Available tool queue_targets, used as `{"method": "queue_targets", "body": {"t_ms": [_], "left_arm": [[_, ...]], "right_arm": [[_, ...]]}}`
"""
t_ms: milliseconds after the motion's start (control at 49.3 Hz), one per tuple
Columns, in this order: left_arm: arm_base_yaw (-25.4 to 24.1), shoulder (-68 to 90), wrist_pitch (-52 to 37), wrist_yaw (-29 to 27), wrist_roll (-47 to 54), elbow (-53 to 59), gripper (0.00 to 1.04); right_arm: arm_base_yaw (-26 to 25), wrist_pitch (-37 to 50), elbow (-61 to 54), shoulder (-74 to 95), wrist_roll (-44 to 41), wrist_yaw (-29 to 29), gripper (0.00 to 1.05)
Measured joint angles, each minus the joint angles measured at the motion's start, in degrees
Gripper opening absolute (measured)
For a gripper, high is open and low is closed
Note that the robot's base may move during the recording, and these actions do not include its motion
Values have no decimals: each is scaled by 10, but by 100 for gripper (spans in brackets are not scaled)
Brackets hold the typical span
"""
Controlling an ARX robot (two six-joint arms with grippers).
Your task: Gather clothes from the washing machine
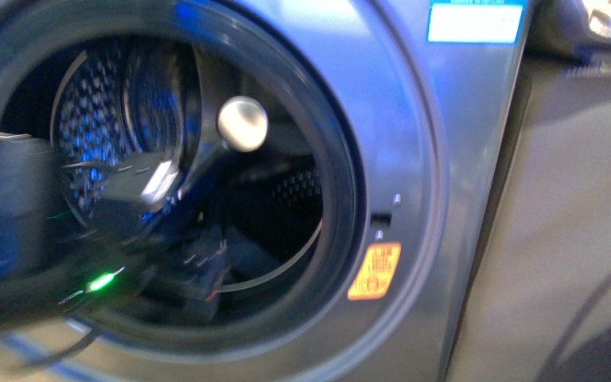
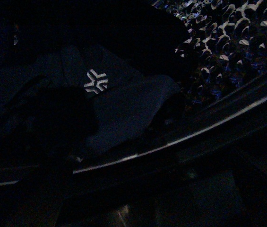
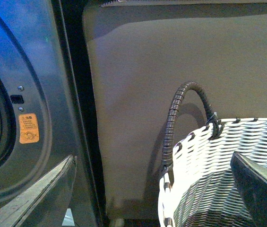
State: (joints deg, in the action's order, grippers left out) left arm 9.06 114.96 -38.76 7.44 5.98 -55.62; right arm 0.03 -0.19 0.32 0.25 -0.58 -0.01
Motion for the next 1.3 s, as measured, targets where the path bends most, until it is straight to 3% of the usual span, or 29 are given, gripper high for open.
{"method": "queue_targets", "body": {"t_ms": [426,893,1299], "left_arm": [[-12,141,141,-7,-13,-240,98],[-33,265,332,-71,17,-446,98],[-34,322,351,-89,-17,-530,98]], "right_arm": [[0,0,0,0,0,0,97],[0,0,0,0,0,0,97],[0,0,0,0,0,0,97]]}}
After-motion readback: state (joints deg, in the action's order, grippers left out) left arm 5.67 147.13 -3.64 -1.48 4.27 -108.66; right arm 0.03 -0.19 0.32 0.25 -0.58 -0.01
